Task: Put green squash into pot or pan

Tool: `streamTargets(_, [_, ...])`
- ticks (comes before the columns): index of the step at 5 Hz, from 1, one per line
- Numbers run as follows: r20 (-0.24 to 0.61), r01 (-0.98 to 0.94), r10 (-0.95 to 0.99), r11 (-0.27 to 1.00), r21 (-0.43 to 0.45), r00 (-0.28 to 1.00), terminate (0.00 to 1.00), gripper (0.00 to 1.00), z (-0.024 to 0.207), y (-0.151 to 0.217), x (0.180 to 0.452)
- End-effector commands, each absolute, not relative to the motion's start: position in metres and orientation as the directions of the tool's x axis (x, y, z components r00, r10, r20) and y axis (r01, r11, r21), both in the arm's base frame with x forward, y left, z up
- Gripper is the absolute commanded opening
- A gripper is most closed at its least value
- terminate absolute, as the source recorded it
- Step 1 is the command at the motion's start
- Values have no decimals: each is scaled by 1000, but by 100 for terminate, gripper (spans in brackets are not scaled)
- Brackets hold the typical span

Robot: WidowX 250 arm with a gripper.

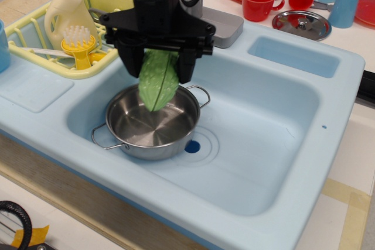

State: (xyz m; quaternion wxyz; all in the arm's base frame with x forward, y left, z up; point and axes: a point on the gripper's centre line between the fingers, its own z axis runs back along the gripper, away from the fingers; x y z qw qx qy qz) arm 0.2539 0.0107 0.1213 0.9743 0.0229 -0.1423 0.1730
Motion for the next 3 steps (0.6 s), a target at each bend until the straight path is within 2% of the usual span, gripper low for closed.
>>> streamTargets(1, [302,-343,344,938,-58,889,0,100,130,13,245])
streamTargets(2, [302,-343,344,938,-58,889,0,100,130,13,245])
streamTargets(3, [302,-343,344,938,-58,889,100,100,130,13,245])
